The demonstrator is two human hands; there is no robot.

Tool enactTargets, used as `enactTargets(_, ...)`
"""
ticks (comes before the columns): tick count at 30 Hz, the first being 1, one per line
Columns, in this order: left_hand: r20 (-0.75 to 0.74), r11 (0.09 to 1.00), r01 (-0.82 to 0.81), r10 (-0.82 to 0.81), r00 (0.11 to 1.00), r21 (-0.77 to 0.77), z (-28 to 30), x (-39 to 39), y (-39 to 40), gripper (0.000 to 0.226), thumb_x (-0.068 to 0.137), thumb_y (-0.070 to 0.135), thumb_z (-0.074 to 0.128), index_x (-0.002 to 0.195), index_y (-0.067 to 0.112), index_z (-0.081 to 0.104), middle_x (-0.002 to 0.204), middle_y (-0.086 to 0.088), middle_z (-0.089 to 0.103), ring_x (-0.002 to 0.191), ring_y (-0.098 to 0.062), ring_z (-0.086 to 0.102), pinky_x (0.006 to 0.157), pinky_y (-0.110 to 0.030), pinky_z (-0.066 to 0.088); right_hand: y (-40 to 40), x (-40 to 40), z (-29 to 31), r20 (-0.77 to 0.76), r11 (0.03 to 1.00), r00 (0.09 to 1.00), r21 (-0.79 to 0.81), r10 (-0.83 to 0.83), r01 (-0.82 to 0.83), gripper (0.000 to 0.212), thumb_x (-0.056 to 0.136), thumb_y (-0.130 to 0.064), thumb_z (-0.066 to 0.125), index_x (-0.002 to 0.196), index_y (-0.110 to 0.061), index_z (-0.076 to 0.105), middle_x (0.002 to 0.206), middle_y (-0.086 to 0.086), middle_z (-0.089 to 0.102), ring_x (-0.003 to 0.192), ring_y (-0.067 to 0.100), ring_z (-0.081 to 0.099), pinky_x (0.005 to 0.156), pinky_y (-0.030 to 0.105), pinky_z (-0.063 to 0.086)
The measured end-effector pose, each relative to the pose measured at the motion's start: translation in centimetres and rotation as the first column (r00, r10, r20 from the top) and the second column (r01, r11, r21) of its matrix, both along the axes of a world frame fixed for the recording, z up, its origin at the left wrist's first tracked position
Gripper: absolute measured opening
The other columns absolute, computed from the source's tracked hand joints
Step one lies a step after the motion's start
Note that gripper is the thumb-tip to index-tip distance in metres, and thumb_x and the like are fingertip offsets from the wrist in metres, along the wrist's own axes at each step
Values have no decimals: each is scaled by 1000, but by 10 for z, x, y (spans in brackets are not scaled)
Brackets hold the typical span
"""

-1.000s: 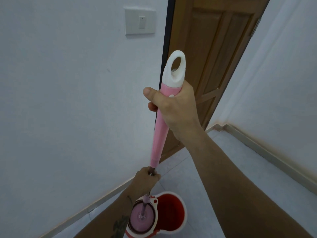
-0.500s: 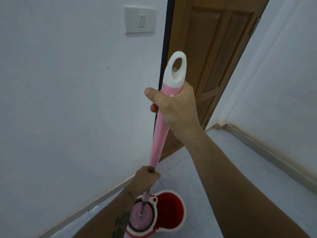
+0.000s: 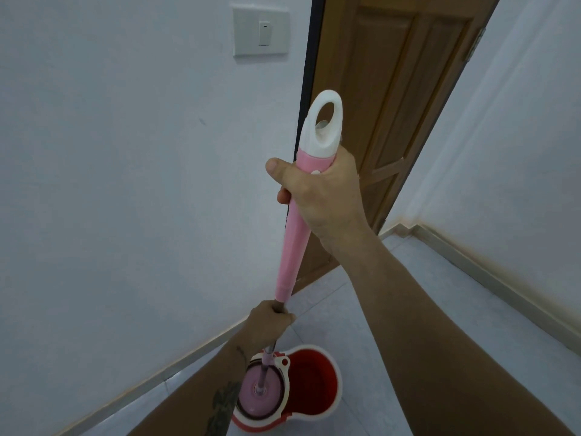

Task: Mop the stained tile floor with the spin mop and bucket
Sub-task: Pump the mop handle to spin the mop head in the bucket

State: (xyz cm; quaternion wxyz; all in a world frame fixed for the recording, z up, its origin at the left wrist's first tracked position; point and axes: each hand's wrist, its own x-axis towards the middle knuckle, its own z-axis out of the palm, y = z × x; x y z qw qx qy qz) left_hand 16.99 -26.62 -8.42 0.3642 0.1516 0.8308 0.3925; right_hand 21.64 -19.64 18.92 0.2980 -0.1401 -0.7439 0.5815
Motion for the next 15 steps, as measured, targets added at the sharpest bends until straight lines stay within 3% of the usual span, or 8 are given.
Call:
enactTargets(10, 10, 999, 33, -33, 999, -13, 0, 0, -2, 14, 94, 23, 60, 82, 16, 57, 70, 0, 52, 69, -13, 52, 72, -24, 46, 0, 0, -5, 11, 1000, 1000, 25, -1, 1, 29, 83, -25, 75, 99, -22, 51, 84, 5, 66, 62, 11, 65, 51, 6, 48)
enactTargets(15, 20, 999, 38, -38, 999, -18, 1, 1, -5, 17, 95, 24, 59, 79, 17, 56, 65, 3, 48, 60, -10, 47, 65, -22, 44, -1, 0, -8, 4, 999, 1000, 38, 5, -5, 28, 83, -24, 75, 101, -16, 54, 85, 10, 67, 63, 11, 65, 54, 8, 51)
